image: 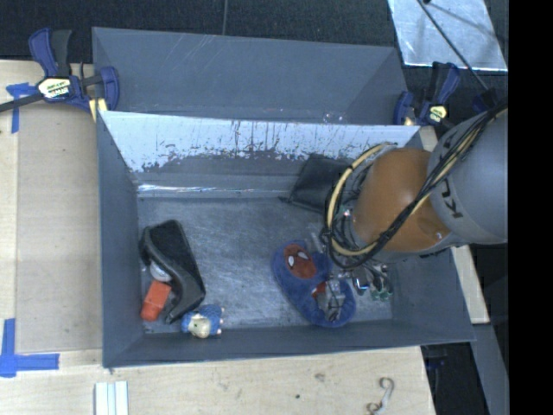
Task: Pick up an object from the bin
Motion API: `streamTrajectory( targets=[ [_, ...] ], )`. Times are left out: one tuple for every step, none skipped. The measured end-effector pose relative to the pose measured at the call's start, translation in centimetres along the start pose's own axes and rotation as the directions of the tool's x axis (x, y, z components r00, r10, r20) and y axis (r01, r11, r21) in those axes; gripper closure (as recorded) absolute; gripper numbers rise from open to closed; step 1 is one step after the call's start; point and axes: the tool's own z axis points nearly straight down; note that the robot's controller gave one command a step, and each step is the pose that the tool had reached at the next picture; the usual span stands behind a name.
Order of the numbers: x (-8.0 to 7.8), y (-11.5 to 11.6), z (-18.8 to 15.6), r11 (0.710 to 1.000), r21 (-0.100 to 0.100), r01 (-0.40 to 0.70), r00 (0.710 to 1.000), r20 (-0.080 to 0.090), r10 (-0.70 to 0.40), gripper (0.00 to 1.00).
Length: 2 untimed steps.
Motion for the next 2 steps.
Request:
streamTrajectory(
  targets=[
    [-0.6, 0.0, -0.4, 1.0, 0.0, 0.001, 1.0, 0.021, -0.001, 1.0],
    [-6.0, -1.8, -17.6, 0.991, -0.002, 0.136, 0.991, -0.005, -0.136, 1.0]
  ],
)
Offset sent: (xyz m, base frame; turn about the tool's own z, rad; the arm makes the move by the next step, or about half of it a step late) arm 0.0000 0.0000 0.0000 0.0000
